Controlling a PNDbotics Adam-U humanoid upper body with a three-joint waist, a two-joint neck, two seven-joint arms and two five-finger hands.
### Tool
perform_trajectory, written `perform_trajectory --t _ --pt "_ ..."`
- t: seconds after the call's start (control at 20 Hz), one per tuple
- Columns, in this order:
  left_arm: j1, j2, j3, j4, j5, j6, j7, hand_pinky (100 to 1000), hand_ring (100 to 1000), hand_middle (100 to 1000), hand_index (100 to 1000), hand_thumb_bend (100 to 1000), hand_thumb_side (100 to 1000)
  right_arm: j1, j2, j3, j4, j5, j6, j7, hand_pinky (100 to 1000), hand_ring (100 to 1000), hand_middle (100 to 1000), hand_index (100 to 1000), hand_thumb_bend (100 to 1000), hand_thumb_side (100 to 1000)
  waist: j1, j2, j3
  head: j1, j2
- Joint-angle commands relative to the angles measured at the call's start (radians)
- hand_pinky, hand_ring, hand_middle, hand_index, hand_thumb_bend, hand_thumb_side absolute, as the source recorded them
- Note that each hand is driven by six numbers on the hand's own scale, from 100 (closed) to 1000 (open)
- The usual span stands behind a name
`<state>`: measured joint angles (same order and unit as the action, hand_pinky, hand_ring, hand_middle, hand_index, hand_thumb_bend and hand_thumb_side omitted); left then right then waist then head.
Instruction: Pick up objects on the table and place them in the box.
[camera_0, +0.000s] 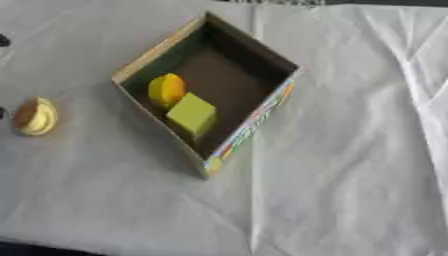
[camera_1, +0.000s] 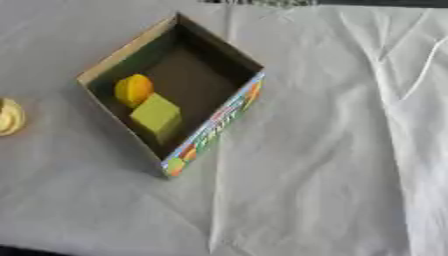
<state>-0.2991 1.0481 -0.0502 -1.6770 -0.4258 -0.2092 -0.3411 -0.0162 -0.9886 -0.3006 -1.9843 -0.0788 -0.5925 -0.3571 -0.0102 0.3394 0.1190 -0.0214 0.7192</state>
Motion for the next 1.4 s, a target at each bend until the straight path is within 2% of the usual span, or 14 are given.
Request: perform_trajectory --t 0.05,0.3,0.55,0.8,0.9,1.05,1.1,1.15,1.4 --pt "0.035 0.062 0.001 -0.009 -0.006 -0.016 -0.043 949 926 877 942 592 100 -0.003 -0.016 -0.009 -0.016 0.002 0.016 0.007 888 819 682 859 100 163 0.005 -0.014 -0.001 -0.007 -0.011" --pt "0.12 0.076 0.008 -0.045 -0.06 -0.035 -0.043 947 927 874 944 657 100 0.003 -0.001 -0.006 -0.016 0.003 0.037 0.02 889 815 675 857 100 289 0.009 -0.009 0.006 -0.018 -0.014" --pt "0.121 0.051 0.013 -0.021 -0.103 -0.001 0.036 939 924 874 953 667 100 0.004 0.013 -0.001 -0.016 -0.002 0.054 0.037 890 812 670 855 100 359 0.007 -0.008 0.004 -0.016 -0.016" --pt "0.113 0.027 0.002 0.032 -0.15 0.047 0.104 931 919 868 944 671 100 0.008 0.028 0.001 -0.016 -0.005 0.07 0.049 891 810 665 856 100 392 0.006 -0.003 -0.003 -0.012 -0.019" --pt "0.108 0.02 0.002 0.065 -0.158 0.06 0.114 926 914 865 939 637 100 0.009 0.034 0.002 -0.016 -0.008 0.078 0.054 892 809 663 856 100 420 0.007 -0.001 -0.003 -0.009 -0.019" --pt "0.081 0.002 0.0 0.123 -0.136 0.072 0.132 910 901 857 926 528 100 0.009 0.042 0.004 -0.016 -0.015 0.092 0.061 892 807 660 856 100 451 0.007 0.0 -0.005 -0.007 -0.019" --pt "0.069 -0.004 -0.003 0.14 -0.124 0.073 0.136 910 901 857 926 528 100 0.008 0.045 0.005 -0.016 -0.018 0.097 0.063 892 807 660 856 100 451 0.007 0.0 -0.005 -0.006 -0.019" --pt "0.057 -0.01 -0.007 0.155 -0.11 0.073 0.136 899 895 855 922 474 100 0.007 0.047 0.007 -0.016 -0.021 0.103 0.066 892 805 657 856 100 465 0.007 0.001 -0.006 -0.005 -0.02" --pt "0.031 -0.017 -0.016 0.189 -0.078 0.063 0.128 899 895 855 922 474 100 0.006 0.05 0.008 -0.016 -0.028 0.113 0.073 892 805 657 856 100 465 0.007 0.002 -0.007 -0.005 -0.02"
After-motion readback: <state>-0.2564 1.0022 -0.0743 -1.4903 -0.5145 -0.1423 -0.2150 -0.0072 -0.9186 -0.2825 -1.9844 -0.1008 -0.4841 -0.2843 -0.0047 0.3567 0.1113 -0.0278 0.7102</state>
